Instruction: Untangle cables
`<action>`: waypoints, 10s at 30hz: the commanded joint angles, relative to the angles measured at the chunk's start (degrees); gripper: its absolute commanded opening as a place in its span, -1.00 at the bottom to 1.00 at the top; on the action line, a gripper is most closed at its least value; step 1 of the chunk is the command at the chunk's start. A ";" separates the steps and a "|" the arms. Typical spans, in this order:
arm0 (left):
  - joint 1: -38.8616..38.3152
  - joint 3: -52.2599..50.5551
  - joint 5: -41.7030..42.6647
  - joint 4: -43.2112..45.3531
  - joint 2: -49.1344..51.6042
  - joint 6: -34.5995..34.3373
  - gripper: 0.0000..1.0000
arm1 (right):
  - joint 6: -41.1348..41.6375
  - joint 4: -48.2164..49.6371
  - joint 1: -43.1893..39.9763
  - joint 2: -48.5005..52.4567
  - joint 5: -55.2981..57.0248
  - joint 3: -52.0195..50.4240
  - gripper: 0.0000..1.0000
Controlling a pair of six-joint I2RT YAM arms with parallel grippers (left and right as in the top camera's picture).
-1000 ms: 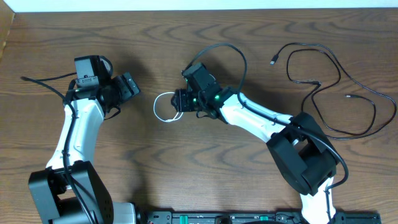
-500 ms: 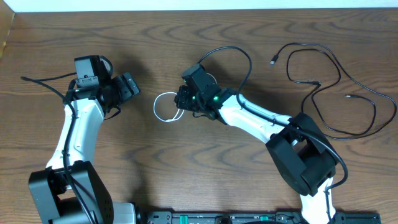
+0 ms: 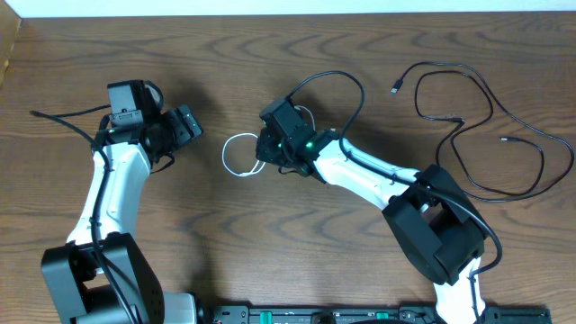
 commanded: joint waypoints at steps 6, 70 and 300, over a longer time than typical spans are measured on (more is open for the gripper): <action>0.09 0.50 -0.79 -0.04 -1.09 0.70 0.88 | 3.17 2.38 1.16 3.76 2.29 -0.07 -0.24; 0.09 0.50 -0.76 -0.09 -1.09 0.07 0.90 | -37.51 -19.17 -37.79 -23.02 13.51 -0.07 0.98; -5.18 -61.33 -9.55 22.86 -80.11 4.76 0.95 | -53.59 33.20 -40.70 -109.66 11.50 -72.91 0.98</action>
